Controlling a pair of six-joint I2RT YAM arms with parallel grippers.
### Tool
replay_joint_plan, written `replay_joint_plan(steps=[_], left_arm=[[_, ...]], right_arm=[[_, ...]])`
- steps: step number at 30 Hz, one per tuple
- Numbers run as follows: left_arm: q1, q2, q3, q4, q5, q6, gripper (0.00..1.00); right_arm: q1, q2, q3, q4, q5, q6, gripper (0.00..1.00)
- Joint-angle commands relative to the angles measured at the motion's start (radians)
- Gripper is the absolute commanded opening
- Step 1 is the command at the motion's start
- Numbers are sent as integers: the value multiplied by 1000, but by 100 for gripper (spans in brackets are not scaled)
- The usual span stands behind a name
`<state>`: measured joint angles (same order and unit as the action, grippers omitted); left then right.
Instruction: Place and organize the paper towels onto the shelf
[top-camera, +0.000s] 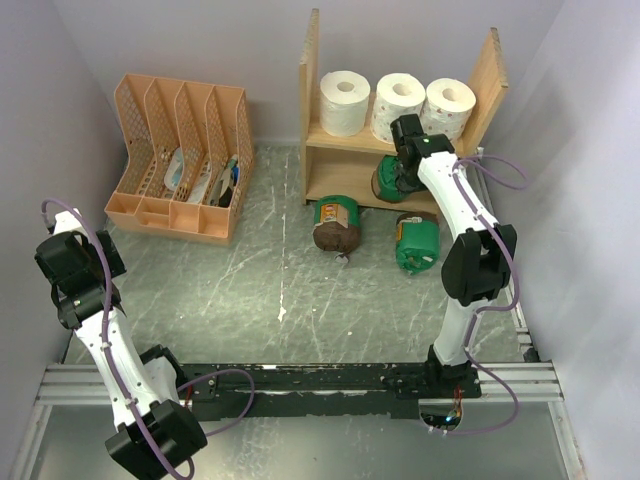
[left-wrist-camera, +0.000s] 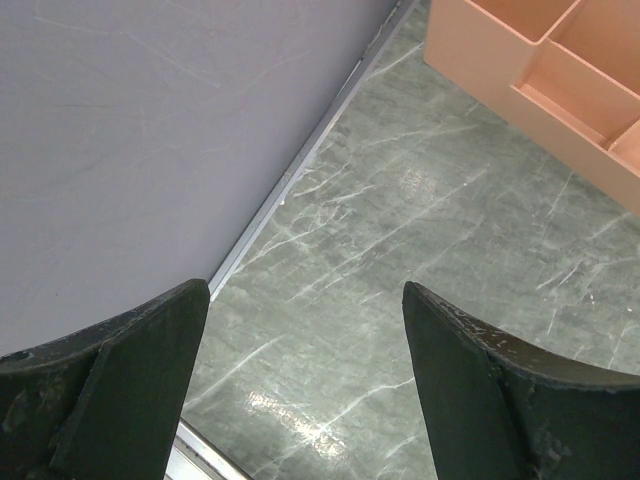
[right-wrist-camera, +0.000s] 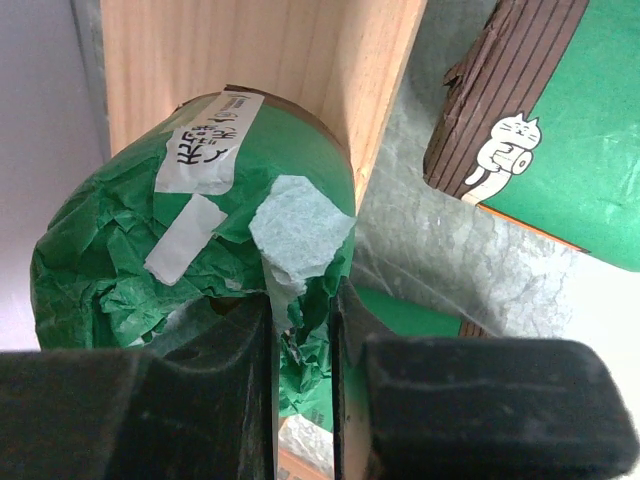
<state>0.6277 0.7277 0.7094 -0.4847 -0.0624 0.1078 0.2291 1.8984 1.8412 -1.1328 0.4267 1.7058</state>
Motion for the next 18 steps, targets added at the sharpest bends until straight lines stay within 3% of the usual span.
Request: replay_joint_plan(steps=[1, 12, 18], left_arm=[[15, -7, 16, 8, -4, -2, 90], [15, -5, 17, 8, -1, -2, 91], [16, -5, 18, 8, -1, -2, 91]], right_arm=[[-8, -19, -20, 67, 47, 33, 0], [-11, -20, -63, 103, 32, 24, 2], [-17, -33, -66, 122, 22, 3, 9]])
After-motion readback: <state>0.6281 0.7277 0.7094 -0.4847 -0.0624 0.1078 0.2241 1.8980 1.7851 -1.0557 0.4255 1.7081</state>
